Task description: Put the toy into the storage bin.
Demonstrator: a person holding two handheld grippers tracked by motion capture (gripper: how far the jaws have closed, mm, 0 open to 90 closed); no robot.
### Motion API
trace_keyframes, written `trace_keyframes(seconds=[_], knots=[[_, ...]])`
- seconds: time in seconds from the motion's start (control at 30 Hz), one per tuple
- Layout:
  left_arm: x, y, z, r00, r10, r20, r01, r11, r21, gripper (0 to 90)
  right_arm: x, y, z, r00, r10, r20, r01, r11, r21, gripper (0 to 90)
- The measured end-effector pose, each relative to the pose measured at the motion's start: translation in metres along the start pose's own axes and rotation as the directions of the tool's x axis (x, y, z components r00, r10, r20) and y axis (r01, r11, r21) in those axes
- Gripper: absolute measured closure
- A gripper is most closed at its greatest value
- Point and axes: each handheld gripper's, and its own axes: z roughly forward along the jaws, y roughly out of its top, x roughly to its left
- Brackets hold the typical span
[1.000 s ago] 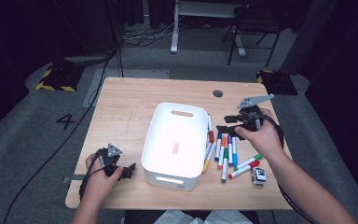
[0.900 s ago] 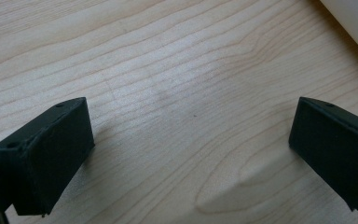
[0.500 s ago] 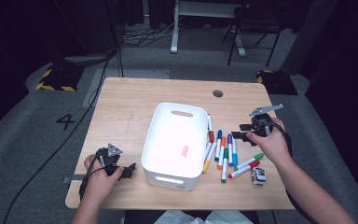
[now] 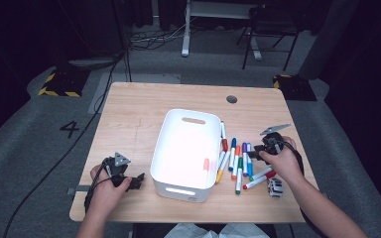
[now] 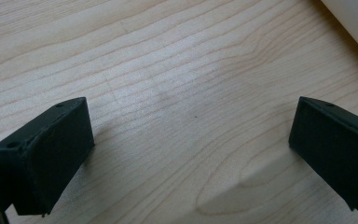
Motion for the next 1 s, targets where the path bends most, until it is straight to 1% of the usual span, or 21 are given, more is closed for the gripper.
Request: trace_keyframes(seconds=[0.07,0.1,0.17,0.23,0.27,0.33,0.43,0.47,0.57,0.63,0.67,0.7,0.73,0.77,0.9,0.97,1.0], knots=[[0.000,0.000,0.000,1.0000,0.000,0.000,0.000,1.0000,0.000,0.2,-0.002,-0.002,0.004,1.0000,-0.002,0.006,0.001,1.000,0.011,54.8],[0.000,0.000,0.000,1.0000,-0.001,0.000,0.001,1.0000,0.000,0.2,-0.003,-0.004,0.006,1.0000,0.007,0.005,-0.007,1.000,0.020,55.4],[0.000,0.000,0.000,1.0000,0.000,0.000,0.000,1.0000,0.000,0.2,-0.003,-0.005,0.008,1.0000,0.007,0.005,-0.007,1.000,0.020,55.7],[0.000,0.000,0.000,1.0000,0.000,0.000,0.000,1.0000,0.000,0.2,-0.004,-0.006,0.010,0.9999,0.008,0.009,-0.009,1.000,0.029,58.0],[0.000,0.000,0.000,1.0000,0.000,0.000,0.000,1.0000,0.000,0.2,-0.005,-0.007,0.011,1.0000,-0.005,0.007,0.004,0.999,0.040,58.8],[0.000,0.000,0.000,1.0000,0.000,0.000,0.000,1.0000,0.000,0.2,-0.005,-0.007,0.013,0.9998,0.017,0.001,-0.017,0.999,0.030,59.4],[0.000,0.000,0.000,1.0000,0.000,0.000,0.000,1.0000,0.000,0.2,-0.006,-0.006,0.013,0.9999,0.016,0.003,-0.016,0.999,0.037,60.9],[0.000,0.000,0.000,1.0000,0.000,0.000,0.000,1.0000,0.000,0.2,-0.006,-0.006,0.014,0.9997,0.023,-0.001,-0.023,0.999,0.034,61.6],[0.000,0.000,0.000,1.0000,0.000,0.000,0.000,1.0000,0.000,0.2,-0.007,-0.006,0.017,1.0000,0.006,0.008,-0.006,0.999,0.048,61.6],[0.000,0.000,0.000,1.0000,0.000,0.000,0.000,1.0000,0.000,0.2,-0.007,-0.006,0.020,0.9997,0.022,0.007,-0.023,0.999,0.048,62.8],[0.000,0.000,0.000,1.0000,0.000,0.000,0.000,1.0000,0.000,0.2,-0.008,-0.006,0.021,0.9997,0.022,0.008,-0.022,0.999,0.049,63.4],[0.000,0.000,0.000,1.0000,0.000,0.000,0.000,1.0000,0.000,0.2,-0.009,-0.006,0.022,0.9993,0.035,0.013,-0.035,0.998,0.045,64.4],[0.000,0.000,0.000,1.0000,0.000,0.000,0.000,1.0000,0.000,0.2,-0.009,-0.006,0.022,0.9993,0.035,0.013,-0.035,0.998,0.045,64.4],[0.000,0.000,0.000,1.0000,0.000,0.000,0.000,1.0000,0.000,0.2,-0.011,-0.006,0.023,0.9996,0.025,0.017,-0.025,0.999,0.048,65.0],[0.000,0.000,0.000,1.0000,0.000,0.000,0.000,1.0000,0.000,0.2,-0.014,-0.005,0.026,0.9993,0.029,0.025,-0.030,0.999,0.045,67.4],[0.000,0.000,0.000,1.0000,0.000,0.000,0.000,1.0000,0.000,0.2,-0.016,-0.005,0.027,0.9990,0.030,0.034,-0.031,0.998,0.052,69.9],[0.000,0.000,0.000,1.0000,0.000,-0.001,0.000,1.0000,0.000,0.2,-0.016,-0.005,0.027,0.9989,0.026,0.038,-0.028,0.999,0.046,71.5]])
